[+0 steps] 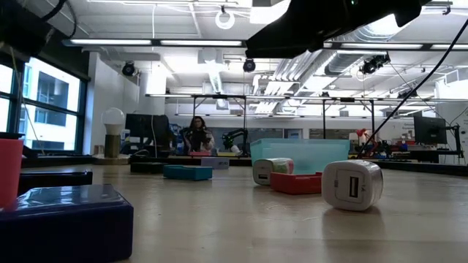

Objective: Pick & Place Office items
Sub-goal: Put the top blue digital timer into the black bin

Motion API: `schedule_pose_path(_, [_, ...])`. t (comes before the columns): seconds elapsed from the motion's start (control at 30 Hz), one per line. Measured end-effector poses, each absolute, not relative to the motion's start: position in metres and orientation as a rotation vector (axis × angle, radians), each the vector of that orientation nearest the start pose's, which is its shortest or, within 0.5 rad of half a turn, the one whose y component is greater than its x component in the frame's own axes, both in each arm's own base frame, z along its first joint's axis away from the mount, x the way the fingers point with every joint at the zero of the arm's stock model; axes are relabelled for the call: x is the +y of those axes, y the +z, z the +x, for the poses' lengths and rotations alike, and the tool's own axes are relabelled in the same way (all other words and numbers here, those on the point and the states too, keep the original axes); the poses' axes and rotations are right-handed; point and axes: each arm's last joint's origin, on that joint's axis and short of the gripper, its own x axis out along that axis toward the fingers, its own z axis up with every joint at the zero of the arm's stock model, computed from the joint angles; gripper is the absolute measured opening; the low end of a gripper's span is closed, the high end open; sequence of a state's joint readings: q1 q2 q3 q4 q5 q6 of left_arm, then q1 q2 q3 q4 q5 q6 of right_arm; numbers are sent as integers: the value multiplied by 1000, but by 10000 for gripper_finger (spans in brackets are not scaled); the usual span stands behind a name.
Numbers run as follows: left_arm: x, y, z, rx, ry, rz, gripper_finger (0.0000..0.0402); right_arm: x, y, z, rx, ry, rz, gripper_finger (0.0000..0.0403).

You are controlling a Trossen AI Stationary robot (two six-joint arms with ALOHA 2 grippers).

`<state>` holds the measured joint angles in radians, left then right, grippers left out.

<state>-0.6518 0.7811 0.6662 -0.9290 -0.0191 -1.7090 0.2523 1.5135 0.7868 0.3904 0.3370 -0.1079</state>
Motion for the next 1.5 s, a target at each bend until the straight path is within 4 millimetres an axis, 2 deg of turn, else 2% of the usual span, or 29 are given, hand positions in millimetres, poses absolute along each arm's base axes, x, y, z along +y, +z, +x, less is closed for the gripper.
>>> schedule_pose_path(0.2, [-83, 233, 102, 1158, 507, -1186, 158, 70, 218, 310, 326, -67, -200, 320])
schedule_pose_path(0.37, [-89, 224, 101, 1209, 670, -1203, 158, 70, 218, 310, 326, -67, -199, 320])
schedule_pose_path(0.67, [-99, 206, 111, 1274, 817, -1109, 158, 70, 218, 310, 326, -68, -198, 320])
schedule_pose_path(1.2, [-106, 192, 118, 1344, 874, -1014, 173, 70, 217, 309, 339, -67, -202, 320])
schedule_pose_path(1.5, [-105, 191, 119, 1347, 918, -1043, 175, 70, 217, 309, 341, -67, -202, 320])
